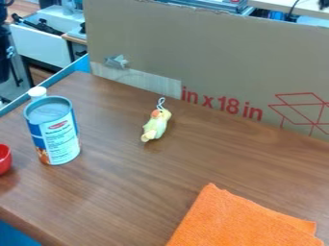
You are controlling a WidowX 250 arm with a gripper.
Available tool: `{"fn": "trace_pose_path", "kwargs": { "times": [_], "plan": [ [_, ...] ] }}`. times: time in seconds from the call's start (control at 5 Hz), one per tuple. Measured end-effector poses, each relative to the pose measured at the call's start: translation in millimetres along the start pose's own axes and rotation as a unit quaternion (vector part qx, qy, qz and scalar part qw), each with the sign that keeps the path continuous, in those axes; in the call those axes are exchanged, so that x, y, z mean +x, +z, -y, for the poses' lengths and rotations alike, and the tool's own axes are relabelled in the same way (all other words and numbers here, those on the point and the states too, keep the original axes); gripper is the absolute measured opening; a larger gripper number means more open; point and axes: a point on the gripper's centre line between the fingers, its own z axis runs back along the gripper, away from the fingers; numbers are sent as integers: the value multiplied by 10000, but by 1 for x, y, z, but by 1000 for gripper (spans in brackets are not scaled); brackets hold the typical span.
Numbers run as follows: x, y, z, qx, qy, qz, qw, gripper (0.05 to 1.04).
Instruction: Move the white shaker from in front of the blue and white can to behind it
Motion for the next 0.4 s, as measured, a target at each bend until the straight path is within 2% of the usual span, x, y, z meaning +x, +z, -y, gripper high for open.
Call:
{"fn": "trace_pose_path", "kwargs": {
  "times": [0.2,0.4],
  "plan": [
    [-20,-4,22,7,-336,-258,9991,1001],
    [-24,-14,39,-44,-699,-462,9965,1001]
  ]
}}
